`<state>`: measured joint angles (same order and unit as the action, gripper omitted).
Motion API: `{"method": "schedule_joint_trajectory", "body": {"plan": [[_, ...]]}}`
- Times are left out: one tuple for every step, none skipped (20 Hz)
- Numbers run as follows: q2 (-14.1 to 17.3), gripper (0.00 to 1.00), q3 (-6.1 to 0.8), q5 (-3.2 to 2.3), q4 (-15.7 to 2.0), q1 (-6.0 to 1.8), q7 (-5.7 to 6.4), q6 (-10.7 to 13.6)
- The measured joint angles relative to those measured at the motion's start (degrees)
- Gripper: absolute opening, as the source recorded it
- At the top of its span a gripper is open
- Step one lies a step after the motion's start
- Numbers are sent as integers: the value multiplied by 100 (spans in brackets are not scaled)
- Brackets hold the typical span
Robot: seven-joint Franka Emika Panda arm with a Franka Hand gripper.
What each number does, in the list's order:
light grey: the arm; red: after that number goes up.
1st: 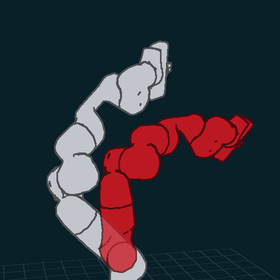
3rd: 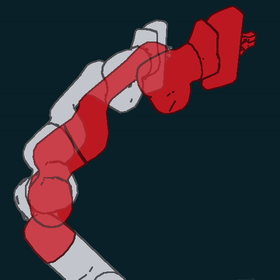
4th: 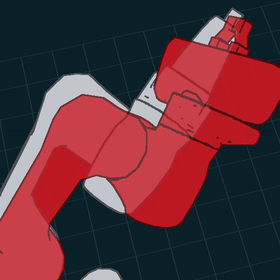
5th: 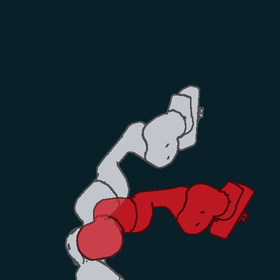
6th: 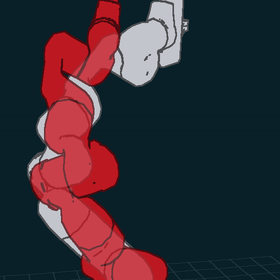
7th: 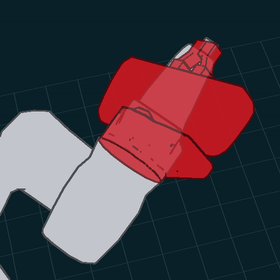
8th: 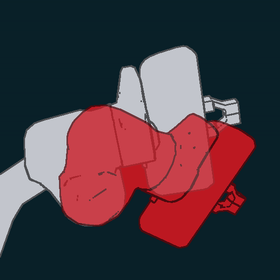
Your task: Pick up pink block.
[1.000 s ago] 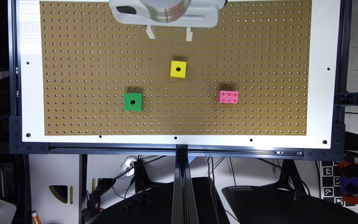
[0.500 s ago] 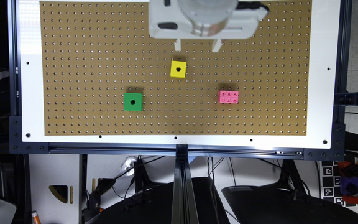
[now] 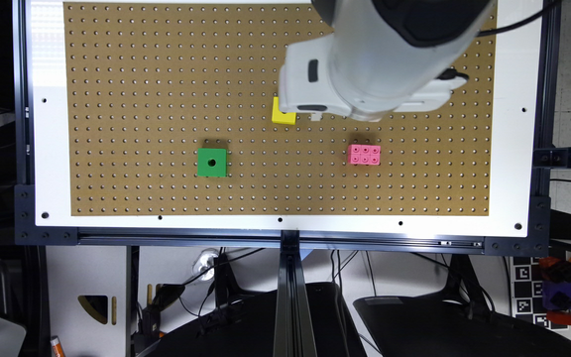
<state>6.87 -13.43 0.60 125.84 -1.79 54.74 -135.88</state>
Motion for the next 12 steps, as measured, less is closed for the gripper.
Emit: {"method": "schedule_joint_trajectory", "body": {"plan": [[32,100,-24,-2,-35,0,25,0],[46,100,-33,-2,-51,-1,31,0],[50,100,-34,-2,-58,-1,32,1],[50,100,-34,-2,-62,-2,32,1],[50,100,-34,-2,-64,-2,32,1],[50,100,-34,-2,-65,-2,32,1],[50,100,-36,-2,-68,-2,32,1],[50,100,-43,-2,-74,-1,34,1],[50,100,-49,-2,-81,-1,36,1],[51,100,-54,-2,-87,-1,38,1],[51,100,-61,-2,-92,-1,40,1],[57,100,-80,-2,-108,0,53,1]]}}
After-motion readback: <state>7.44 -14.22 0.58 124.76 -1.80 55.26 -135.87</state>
